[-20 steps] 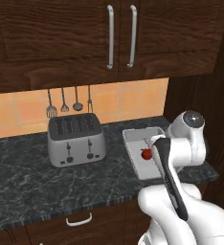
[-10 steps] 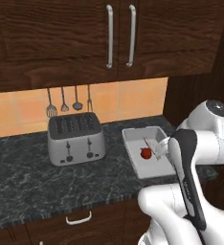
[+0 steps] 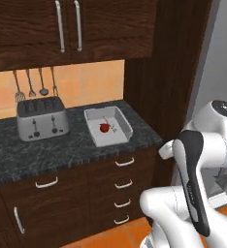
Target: Place one bell pepper and one fish in each tupperware on the nearby counter, to pack two identical lunches.
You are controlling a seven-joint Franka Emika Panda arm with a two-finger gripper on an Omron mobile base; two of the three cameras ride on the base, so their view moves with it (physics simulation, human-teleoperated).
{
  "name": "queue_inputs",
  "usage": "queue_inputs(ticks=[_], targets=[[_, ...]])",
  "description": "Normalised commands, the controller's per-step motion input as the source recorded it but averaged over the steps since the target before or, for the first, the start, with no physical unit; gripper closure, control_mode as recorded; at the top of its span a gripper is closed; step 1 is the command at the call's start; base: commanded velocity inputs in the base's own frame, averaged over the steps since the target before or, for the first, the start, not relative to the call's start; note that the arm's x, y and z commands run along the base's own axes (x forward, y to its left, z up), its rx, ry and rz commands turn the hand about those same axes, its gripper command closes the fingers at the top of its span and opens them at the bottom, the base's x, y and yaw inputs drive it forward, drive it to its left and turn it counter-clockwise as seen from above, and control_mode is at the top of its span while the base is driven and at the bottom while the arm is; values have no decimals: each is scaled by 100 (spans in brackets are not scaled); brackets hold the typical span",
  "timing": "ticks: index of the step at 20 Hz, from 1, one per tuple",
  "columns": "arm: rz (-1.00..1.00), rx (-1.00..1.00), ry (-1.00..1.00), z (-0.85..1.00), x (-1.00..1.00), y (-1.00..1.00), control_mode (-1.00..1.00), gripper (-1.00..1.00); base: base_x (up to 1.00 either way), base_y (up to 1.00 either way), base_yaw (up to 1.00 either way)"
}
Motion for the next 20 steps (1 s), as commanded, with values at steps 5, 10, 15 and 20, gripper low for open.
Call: queue_inputs(ticks=[5,10,15,20], targets=[[0,0,0,0,0,0,100,-100,-6,-97,-47],[0,0,0,0,0,0,100,-100,14,-98,-52],[0,0,0,0,0,0,100,-100,41,-93,-39],[0,0,0,0,0,0,100,-100,96,-33,2]])
